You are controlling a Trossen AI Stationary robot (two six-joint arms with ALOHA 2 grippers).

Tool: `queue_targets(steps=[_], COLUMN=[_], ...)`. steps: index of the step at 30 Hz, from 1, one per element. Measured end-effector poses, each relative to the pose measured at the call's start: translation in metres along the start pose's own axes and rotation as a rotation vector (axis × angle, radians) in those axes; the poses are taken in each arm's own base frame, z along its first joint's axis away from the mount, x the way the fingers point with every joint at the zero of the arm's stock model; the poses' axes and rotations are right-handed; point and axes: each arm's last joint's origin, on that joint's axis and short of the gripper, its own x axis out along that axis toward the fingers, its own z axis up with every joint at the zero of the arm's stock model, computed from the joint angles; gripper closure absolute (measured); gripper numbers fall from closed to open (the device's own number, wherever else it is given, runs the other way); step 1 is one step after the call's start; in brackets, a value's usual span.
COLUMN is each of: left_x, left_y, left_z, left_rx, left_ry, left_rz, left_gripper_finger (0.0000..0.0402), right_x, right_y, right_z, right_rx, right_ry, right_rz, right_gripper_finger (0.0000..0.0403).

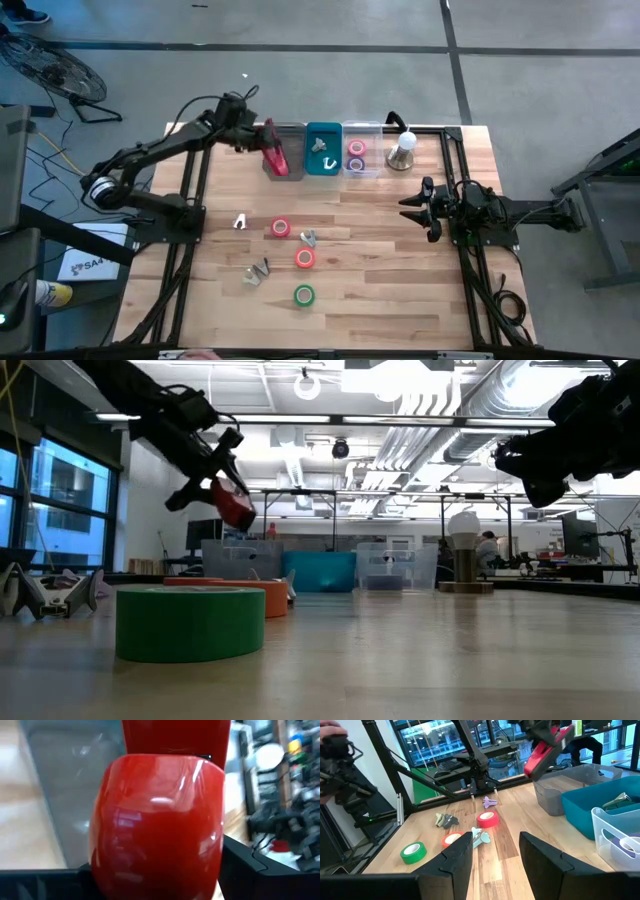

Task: Pick and place Stapler, Stapler remover, tape
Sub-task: Put the red stapler into the black bin

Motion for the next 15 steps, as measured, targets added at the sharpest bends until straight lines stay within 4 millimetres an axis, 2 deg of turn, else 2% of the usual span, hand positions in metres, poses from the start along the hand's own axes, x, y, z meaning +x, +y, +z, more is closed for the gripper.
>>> queue_targets(steps=[7,15], left_x=[0.002,0.028], left_y=[-0.007,-0.010], left_z=[0.037,0.068], left_rx=[0.089,0.144], left_ry=[-0.007,0.110], left_rz=[0.046,0.301], left_gripper_finger=[0.0206,0.0206], right_x=[0.000,0.000], right_y=[0.000,0.000], right_z=[0.000,0.000], right_rx=[0.000,0.000], right_ry=[0.000,0.000], right_rz=[0.000,0.000], right_gripper_finger=[0.0249,0.0249])
